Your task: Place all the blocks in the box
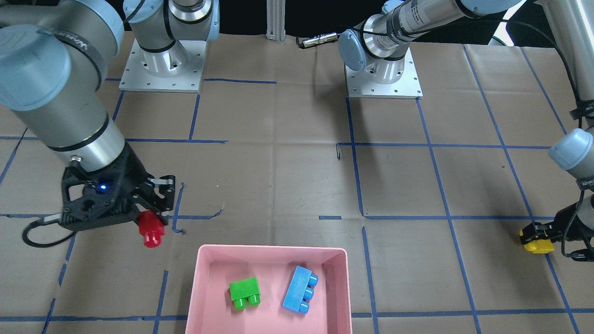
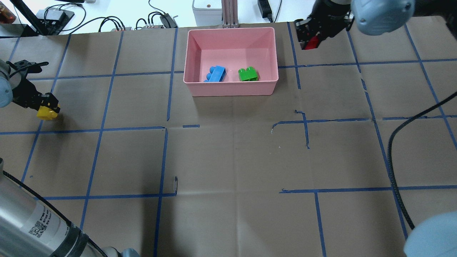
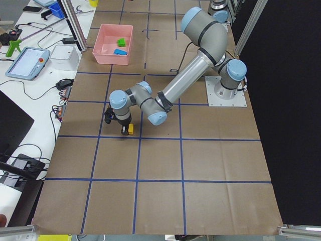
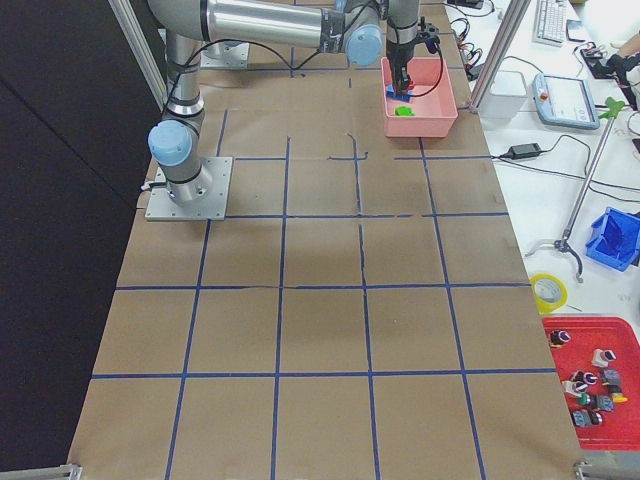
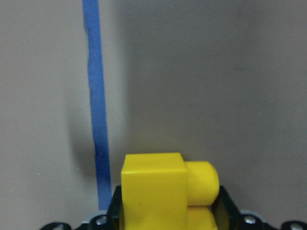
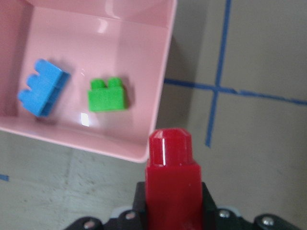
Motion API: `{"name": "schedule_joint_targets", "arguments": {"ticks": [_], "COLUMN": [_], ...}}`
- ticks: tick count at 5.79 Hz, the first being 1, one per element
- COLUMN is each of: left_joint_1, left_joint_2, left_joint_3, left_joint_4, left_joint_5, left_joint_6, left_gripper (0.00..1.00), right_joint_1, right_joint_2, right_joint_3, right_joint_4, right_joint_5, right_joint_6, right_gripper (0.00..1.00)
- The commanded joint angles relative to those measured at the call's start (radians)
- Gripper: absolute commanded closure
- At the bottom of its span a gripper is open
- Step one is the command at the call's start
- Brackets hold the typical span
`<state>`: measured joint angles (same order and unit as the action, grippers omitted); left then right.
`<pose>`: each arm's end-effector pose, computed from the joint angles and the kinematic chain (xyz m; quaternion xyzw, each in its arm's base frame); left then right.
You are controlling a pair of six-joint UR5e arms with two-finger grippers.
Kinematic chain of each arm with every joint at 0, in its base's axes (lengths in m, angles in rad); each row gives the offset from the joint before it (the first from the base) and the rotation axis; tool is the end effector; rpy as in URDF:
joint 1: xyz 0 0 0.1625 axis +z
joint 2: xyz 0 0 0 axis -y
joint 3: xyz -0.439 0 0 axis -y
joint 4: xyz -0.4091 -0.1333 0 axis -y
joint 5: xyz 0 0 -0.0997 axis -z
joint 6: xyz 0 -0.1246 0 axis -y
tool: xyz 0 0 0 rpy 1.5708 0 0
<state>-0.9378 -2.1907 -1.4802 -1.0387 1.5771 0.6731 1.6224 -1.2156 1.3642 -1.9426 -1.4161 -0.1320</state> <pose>0.3121 -0.6494 0.1889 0.0200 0.9998 0.0008 0.0034 0.1875 -0.6730 0.4155 -0.0994 0.9858 -0.1140 0.0723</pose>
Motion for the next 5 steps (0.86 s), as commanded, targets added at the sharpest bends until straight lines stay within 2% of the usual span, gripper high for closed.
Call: {"name": "schedule_joint_targets", "arguments": {"ticks": [1,2,3,5], "left_joint_1": [-0.042,-0.085,-0.123,-0.258], "left_joint_2": [0.139,0.155,0.138,0.07], "left_joint_3": [0.117,0.243,0.361,0.483], "left_joint_4": [-0.271,-0.431,-0.555,-0.619], "left_joint_5": [0.007,0.009,0.001,-0.043], "left_joint_6": [-0.009,-0.024,-0.1,-0.253], "left_gripper": [0.9,0.92,0.94,0.95], "right_joint_1": [0.115,0.149,0.149,0.145], "right_joint_2": [0.208,0.284,0.31,0.306], "right_joint_3": [-0.08,-0.118,-0.129,-0.134], "right_joint_4": [-0.321,-0.381,-0.38,-0.371], "right_joint_5": [0.107,0.112,0.115,0.114], "right_joint_6": [0.067,0.107,0.109,0.101], "right_gripper": [0.95,0.7,0.03,0.0]}}
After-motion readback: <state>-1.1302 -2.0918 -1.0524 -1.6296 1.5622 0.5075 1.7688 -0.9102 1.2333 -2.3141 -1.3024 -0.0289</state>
